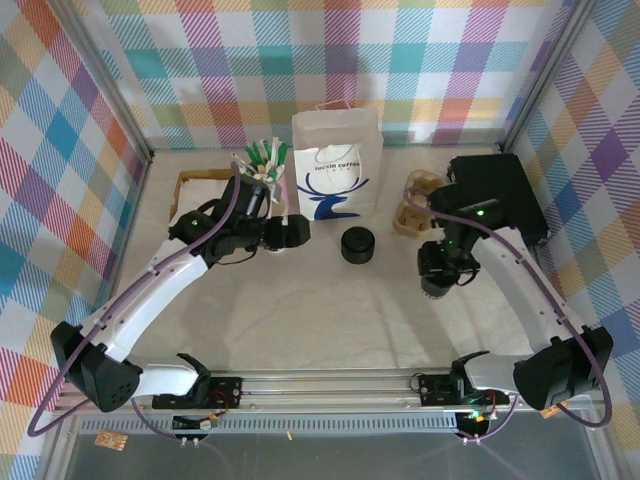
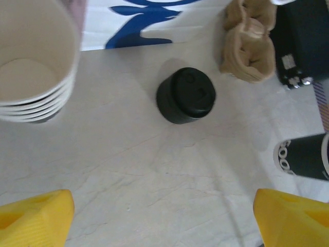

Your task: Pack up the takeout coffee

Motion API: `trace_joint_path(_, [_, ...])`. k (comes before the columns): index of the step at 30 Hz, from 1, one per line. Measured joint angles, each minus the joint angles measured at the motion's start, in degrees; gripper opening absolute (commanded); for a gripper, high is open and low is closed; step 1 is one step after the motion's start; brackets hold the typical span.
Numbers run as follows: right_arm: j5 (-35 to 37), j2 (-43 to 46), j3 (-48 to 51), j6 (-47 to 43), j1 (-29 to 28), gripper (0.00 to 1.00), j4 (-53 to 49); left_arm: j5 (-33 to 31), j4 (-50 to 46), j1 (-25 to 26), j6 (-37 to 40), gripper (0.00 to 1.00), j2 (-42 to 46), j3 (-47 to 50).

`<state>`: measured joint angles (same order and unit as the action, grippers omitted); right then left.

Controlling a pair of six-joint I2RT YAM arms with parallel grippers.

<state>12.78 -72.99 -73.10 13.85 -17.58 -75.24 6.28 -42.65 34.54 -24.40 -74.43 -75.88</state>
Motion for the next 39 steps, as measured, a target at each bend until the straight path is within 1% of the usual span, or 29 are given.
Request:
trace_joint_path(7, [-0.72, -0.22, 1.25, -4.02, 18.45, 0.57, 4.02, 1.92, 0.39, 4.02, 1.38, 0.90, -3.80, -6.60])
trace_joint_path(11, [-1.03, -2.29, 1.36, -5.77, 28.46, 0.57, 7.04, 2.78, 0.72, 5.53, 1.75, 0.89, -4.90, -9.14])
trace_joint_path(13, [-1.03, -3.98, 1.36, -6.03, 32.24, 0.57, 8.70, 3.37, 0.72, 5.92, 1.75, 0.89, -5.20, -9.75])
trace_joint_path(17, [-0.57, -8.70, 0.87, -7.08, 37.77, 0.57, 11.21, 4.35, 0.31, 6.21, 1.88, 0.90, -5.75, -10.27])
trace_joint_path(20, [-0.35, -11.65, 0.17, -7.41, 40.79, 0.57, 12.98, 4.72, -1.07, 6.21, 2.62, 0.90, -5.79, -10.34])
trace_joint_path(24, [-0.37, -12.74, -0.61, -7.58, 43.52, 0.58, 14.49, 4.74, -2.78, 6.21, 3.50, 0.90, -5.79, -10.54])
trace_joint_path(34, [-1.01, -15.76, -1.27, -8.33, 44.70, 0.63, 15.87, 3.56, -4.50, 6.21, 4.76, 0.91, -5.75, -10.54])
trace_joint_path(37, [-1.09, -16.44, -1.27, -8.33, 44.70, 0.69, 15.85, 3.10, -5.31, 6.21, 4.79, 0.91, -5.75, -10.54])
trace_joint_path(39, [-1.22, -16.70, -1.33, -8.31, 44.70, 0.77, 15.78, 2.82, -5.49, 6.21, 4.79, 0.91, -5.73, -10.54])
